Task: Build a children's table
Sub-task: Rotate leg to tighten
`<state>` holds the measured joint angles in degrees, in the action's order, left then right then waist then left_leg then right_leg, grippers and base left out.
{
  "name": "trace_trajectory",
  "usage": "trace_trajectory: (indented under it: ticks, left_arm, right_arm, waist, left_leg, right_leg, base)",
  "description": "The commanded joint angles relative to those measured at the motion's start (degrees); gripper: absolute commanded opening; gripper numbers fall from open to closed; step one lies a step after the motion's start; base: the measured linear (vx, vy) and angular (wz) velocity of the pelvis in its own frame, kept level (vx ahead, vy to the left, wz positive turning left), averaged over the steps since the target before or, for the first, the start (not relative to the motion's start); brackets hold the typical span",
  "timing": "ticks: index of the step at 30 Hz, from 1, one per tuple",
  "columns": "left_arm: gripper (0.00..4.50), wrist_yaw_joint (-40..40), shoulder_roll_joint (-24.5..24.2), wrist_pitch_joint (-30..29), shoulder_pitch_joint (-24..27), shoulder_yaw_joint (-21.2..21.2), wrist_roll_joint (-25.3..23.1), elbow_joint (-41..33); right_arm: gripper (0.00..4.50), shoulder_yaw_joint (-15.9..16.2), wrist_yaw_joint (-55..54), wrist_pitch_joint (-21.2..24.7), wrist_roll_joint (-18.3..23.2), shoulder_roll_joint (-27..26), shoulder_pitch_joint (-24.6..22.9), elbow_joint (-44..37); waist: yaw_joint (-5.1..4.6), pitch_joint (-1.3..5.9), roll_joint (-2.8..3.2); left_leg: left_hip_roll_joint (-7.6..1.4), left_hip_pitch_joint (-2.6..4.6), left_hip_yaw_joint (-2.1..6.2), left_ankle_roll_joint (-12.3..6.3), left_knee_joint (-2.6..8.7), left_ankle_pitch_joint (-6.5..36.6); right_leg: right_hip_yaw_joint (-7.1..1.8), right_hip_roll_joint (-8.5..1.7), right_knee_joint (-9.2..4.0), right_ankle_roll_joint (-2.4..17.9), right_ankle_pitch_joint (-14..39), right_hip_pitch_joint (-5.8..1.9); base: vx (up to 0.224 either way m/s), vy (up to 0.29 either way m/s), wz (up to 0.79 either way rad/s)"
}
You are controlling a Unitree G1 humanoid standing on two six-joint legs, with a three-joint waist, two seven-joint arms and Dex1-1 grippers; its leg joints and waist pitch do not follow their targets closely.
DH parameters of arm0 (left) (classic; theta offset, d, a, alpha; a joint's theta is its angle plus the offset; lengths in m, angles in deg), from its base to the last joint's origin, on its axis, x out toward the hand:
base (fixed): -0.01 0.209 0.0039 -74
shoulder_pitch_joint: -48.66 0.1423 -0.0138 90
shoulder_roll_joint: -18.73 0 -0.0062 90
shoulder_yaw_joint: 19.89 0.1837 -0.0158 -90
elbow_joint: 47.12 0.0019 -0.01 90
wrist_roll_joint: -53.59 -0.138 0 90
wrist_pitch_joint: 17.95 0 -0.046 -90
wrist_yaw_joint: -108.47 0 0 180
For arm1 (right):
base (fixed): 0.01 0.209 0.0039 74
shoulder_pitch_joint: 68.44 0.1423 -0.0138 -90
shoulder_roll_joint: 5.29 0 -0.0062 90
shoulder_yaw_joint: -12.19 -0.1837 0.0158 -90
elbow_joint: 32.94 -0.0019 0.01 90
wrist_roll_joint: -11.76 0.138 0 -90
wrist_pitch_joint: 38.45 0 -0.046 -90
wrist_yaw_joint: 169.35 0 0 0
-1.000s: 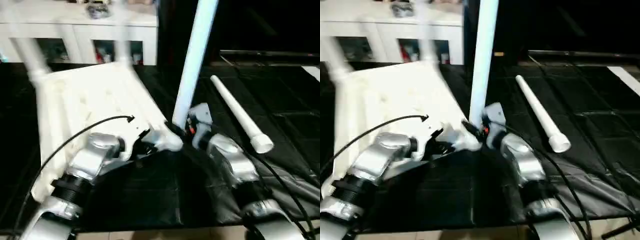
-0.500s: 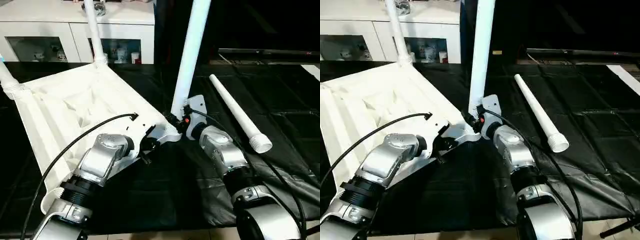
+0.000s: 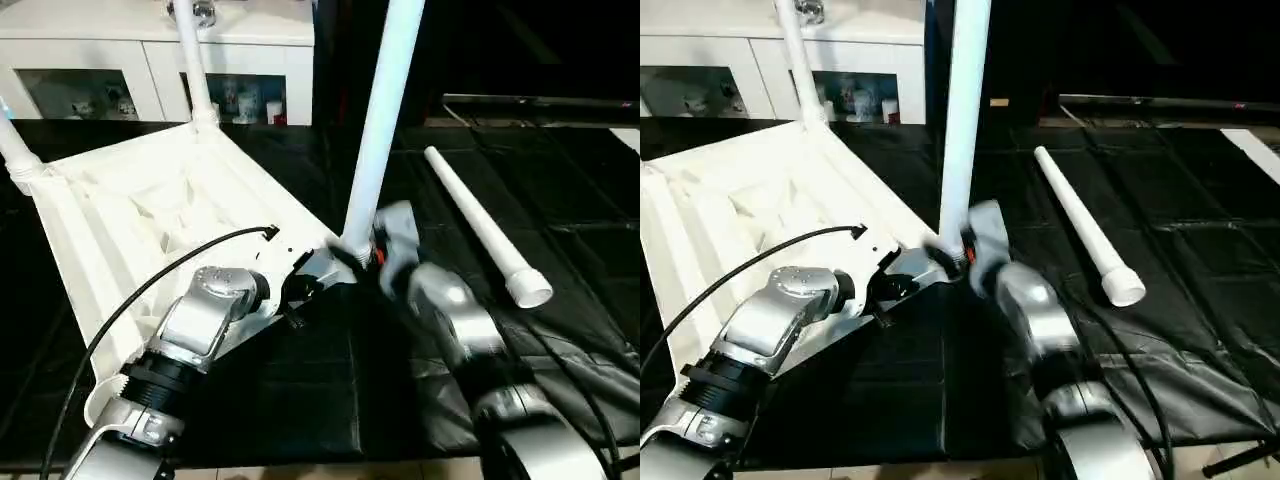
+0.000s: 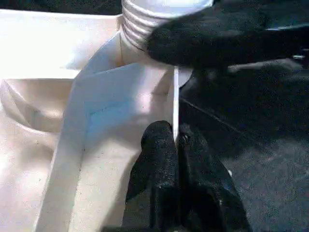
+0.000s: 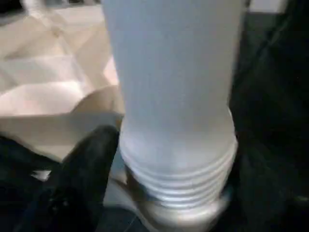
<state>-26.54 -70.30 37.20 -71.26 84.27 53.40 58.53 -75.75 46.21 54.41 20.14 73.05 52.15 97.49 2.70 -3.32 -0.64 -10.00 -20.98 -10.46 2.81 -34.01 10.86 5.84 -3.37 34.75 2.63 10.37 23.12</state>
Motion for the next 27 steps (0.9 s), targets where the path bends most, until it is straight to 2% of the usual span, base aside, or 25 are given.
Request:
trace_trajectory:
  ticks: [1,2,5,8,11,15,17,19,21,23,25,27]
  left_arm:
    - [0.0,2.42,-0.46,3.66,-3.01,-0.21,1.39,-0.49]
    - [0.0,2.78,-0.68,3.98,-3.04,-0.09,1.35,-0.29]
    - [0.0,6.57,-2.67,7.18,-3.21,0.74,1.41,1.39]
    - [0.0,9.93,-4.38,9.89,-3.4,1.52,1.42,2.82]
    - [0.0,14.09,-6.37,13.34,-3.69,2.85,1.36,4.59]
    - [0.0,20.75,-8.5,19.27,-4.3,4.52,1.53,7.31]
    - [0.0,23.99,-9.21,21.15,-5.02,5.47,1.6,8.71]
    - [0.0,24.88,-9.42,22.03,-5.34,5.88,1.42,9.35]
    - [0.0,26.43,-9.8,23.94,-5.93,6.97,0.77,10.52]
    - [0.0,27.2,-9.89,24.77,-6.2,7.47,0.53,11.02]
    - [0.0,29.58,-10.05,27.41,-6.65,8.72,-0.04,12.13]
    - [0.0,30.82,-9.97,28.67,-6.83,9.32,-0.46,12.56]
  right_arm:
    - [3.97,0.74,3.55,2.09,1.4,1.08,-2.41,-3.13]
    - [4.14,0.73,3.62,1.88,1.32,1.44,-2.76,-3.6]
    - [4.45,-0.38,6.59,3.66,3.25,4.16,-5.74,-8.39]
    - [4.45,-1.03,9.9,4.03,4.82,6.32,-7.63,-11.92]
    - [4.45,-1.51,13.76,4.66,6.78,8.7,-8.83,-15.23]
    - [4.45,-0.81,19.04,7.35,8.34,12.83,-9.31,-19.44]
    - [4.45,1.17,23.7,8.47,8.07,15.77,-9.07,-21.33]
    - [4.45,2.07,25.44,8.75,7.87,16.71,-9.03,-21.92]
    - [4.45,4.43,28.41,8.72,6.75,18.34,-8.94,-22.78]
    - [4.45,5.54,29.6,8.75,6.11,18.93,-8.87,-23.06]
    - [4.45,8.52,30.95,7.14,3.33,19.67,-8.4,-22.82]
    - [4.45,9.34,31.11,7.6,2.88,19.42,-7.65,-22.13]
  waist:
    - [0.49,3.88,0.42]
    - [0.63,3.83,0.51]
    - [1.08,3.59,0.71]
    - [1.51,3.7,0.8]
    - [2.15,3.73,0.96]
    - [2.86,3.7,0.94]
    - [3.11,3.76,1.06]
    - [3.52,3.83,1.05]
    - [3.95,3.92,1.02]
    - [3.99,3.91,0.99]
    - [4.18,3.86,0.88]
    - [4.2,3.79,0.77]
  left_leg:
    - [-3.58,0.15,1.68,-4.13,3.85,8.48]
    - [-3.71,0.4,1.55,-4.38,3.76,8.72]
    - [-3.52,0.42,1.58,-4.03,3.89,9.91]
    - [-3.65,0.72,1.52,-3.78,3.8,10.27]
    - [-3.75,0.59,1.6,-3.72,3.88,9.41]
    - [-3.78,0.94,1.53,-3.84,3.85,9.6]
    - [-3.86,1.0,1.48,-3.75,3.82,9.22]
    - [-3.86,0.97,1.37,-3.7,3.71,9.17]
    - [-3.97,0.87,1.46,-3.5,3.7,9.08]
    - [-4.0,0.8,1.48,-3.5,3.69,8.98]
    - [-3.95,0.78,1.42,-3.19,3.68,9.24]
    - [-3.96,0.79,1.49,-2.75,3.77,9.71]
  right_leg:
    - [-4.04,-5.77,-4.58,10.47,10.92,-3.7]
    - [-4.08,-5.8,-4.68,10.35,11.0,-3.41]
    - [-3.98,-5.81,-5.2,9.67,14.13,-3.52]
    - [-4.05,-5.8,-5.26,9.13,14.75,-3.25]
    - [-4.06,-5.82,-4.93,9.0,13.6,-3.34]
    - [-4.1,-5.78,-5.04,8.79,13.59,-3.23]
    - [-4.05,-5.75,-4.87,9.27,12.53,-3.2]
    - [-4.06,-5.79,-4.71,9.65,11.93,-3.28]
    - [-3.97,-5.95,-4.56,10.01,11.64,-3.38]
    - [-3.94,-5.93,-4.48,9.97,11.44,-3.39]
    - [-4.01,-6.07,-4.59,9.84,12.19,-3.43]
    - [-4.01,-6.18,-4.76,9.14,14.57,-3.43]
  base:
    - [0.0,0.0,0.0]
    - [0.0,0.0,0.0]
    - [0.0,0.0,0.0]
    - [0.0,0.0,0.0]
    - [0.0,0.0,0.0]
    - [0.0,0.0,0.0]
    - [0.0,0.0,0.0]
    - [0.0,0.0,0.0]
    - [0.0,0.0,0.0]
    - [0.0,0.0,0.0]
    - [0.0,0.0,0.0]
    - [0.0,0.0,0.0]
